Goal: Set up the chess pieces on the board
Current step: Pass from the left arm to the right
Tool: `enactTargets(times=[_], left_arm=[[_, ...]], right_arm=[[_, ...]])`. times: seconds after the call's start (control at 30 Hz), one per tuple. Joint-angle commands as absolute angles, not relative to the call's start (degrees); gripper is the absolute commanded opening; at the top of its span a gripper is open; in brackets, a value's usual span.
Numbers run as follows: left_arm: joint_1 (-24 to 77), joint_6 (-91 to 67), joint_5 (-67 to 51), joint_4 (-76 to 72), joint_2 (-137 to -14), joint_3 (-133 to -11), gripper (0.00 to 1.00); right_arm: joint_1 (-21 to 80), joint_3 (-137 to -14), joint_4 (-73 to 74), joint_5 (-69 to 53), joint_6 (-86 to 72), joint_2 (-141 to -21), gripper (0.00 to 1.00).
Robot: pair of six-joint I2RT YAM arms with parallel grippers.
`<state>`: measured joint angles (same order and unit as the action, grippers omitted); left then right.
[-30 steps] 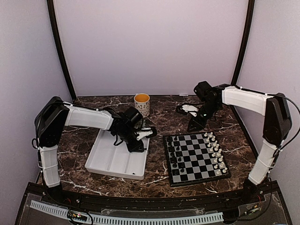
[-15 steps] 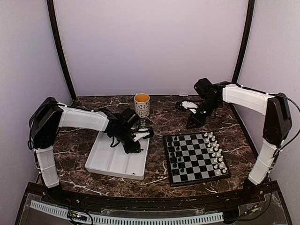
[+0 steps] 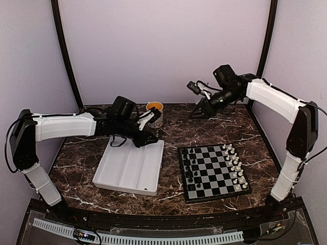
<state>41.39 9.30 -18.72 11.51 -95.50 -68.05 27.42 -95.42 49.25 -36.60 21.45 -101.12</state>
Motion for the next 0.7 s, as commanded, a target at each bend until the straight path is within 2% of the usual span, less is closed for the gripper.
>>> enactTargets(times=[0.0, 0.27, 0.67], left_arm=[[41.6, 1.13, -26.65, -0.22, -92.46, -66.76, 0.09], [42.48, -2.76, -28.0, -4.51, -92.41, -68.84, 0.1], [43.76, -2.87, -29.01, -4.08, -94.22, -71.98, 0.11]], right_arm=[[27.8, -100.44, 48.9, -51.27, 13.5, -105.51, 0.41], [31.23, -104.88, 49.21, -56.37, 10.34, -111.08, 0.44], [33.56, -104.97, 47.09, -61.09, 7.86, -113.55, 0.43]])
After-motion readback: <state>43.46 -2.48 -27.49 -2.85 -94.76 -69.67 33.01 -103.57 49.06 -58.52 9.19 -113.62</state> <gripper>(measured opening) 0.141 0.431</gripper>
